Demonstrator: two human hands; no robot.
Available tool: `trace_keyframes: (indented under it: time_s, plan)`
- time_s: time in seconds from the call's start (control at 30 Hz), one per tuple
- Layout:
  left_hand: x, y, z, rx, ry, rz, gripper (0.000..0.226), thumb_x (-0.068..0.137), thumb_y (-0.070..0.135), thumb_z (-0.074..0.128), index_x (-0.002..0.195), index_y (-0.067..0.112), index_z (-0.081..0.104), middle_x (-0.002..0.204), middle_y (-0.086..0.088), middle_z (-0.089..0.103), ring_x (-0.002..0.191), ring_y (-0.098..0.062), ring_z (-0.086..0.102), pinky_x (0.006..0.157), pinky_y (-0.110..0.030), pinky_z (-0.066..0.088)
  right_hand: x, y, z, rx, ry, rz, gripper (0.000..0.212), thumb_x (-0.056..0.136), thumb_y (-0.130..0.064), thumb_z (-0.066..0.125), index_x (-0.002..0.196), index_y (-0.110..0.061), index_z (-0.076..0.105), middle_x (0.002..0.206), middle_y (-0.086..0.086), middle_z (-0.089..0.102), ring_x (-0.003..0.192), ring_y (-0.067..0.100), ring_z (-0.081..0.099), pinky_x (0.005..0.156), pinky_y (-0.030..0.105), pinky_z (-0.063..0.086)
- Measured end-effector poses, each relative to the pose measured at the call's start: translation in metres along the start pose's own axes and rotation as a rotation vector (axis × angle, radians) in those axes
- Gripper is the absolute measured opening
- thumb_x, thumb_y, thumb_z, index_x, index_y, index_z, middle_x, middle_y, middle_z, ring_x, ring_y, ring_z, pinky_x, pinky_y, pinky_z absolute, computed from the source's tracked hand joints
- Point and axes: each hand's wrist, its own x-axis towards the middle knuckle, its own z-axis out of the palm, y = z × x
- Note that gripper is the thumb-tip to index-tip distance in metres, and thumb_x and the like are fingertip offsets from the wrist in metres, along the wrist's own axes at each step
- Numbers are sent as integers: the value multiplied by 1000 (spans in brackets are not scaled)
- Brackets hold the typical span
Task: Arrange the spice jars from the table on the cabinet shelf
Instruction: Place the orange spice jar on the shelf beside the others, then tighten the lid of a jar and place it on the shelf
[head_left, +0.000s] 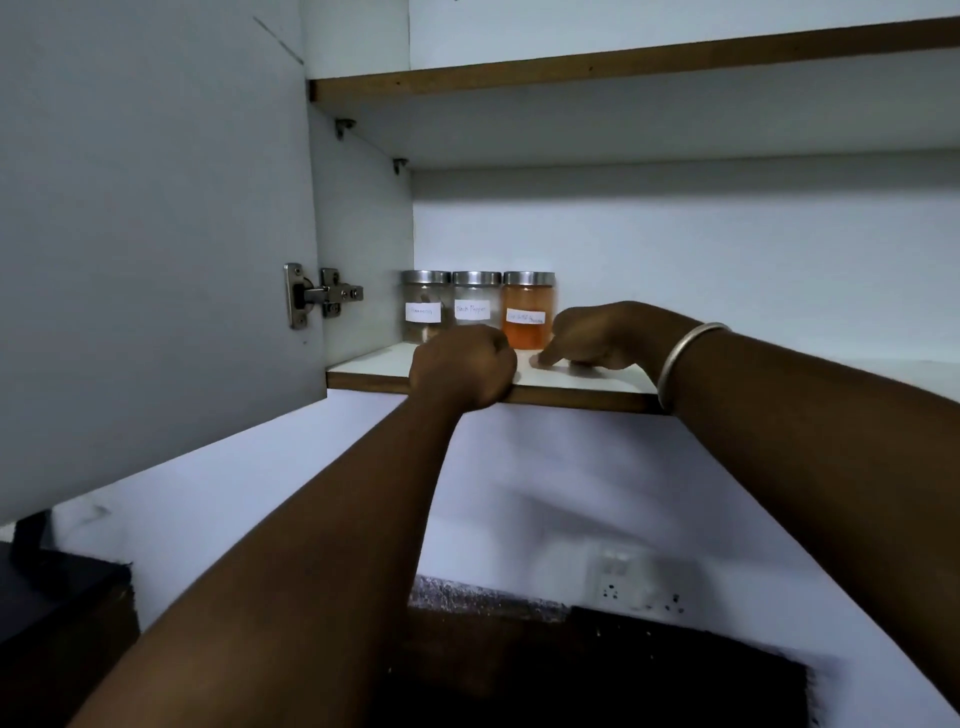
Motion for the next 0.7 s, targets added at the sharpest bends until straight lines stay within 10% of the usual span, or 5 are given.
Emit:
trace_keyframes:
  time_s: [0.13, 0.3, 0.5, 0.7]
  plan:
    - [-14, 8, -8, -64, -10, -22, 31, 91, 39, 45, 96, 31, 74, 101, 5, 76, 100, -24, 67, 79, -35, 49, -66, -3, 15, -208, 48, -103, 28, 101, -31, 63, 81, -14, 53, 84, 1, 51, 66, 15, 48, 56, 27, 37]
    - [-66, 46, -6, -375, 84, 204, 26, 91, 22, 47, 104, 21, 70, 96, 0, 75, 91, -22, 68, 78, -44, 54, -140, 17, 44, -309, 261, -371, 27, 97, -19, 58, 119, -6, 65, 118, 15, 68, 107, 30, 64, 77, 31, 43]
    - [-194, 75, 26, -587, 246, 269, 34, 92, 4, 51, 119, 16, 67, 109, -1, 73, 99, -16, 67, 85, -32, 53, -226, 97, 131, -55, 530, -628, 30, 85, -11, 64, 116, -10, 65, 107, 11, 64, 104, 29, 61, 88, 40, 50]
    - [-361, 70, 96, -720, -214, 197, 38, 92, 16, 53, 126, 32, 61, 116, 14, 70, 106, -4, 67, 90, -28, 54, -300, 221, 261, 17, 360, -584, 13, 79, -18, 64, 88, -16, 56, 89, 2, 54, 87, 24, 53, 78, 38, 47]
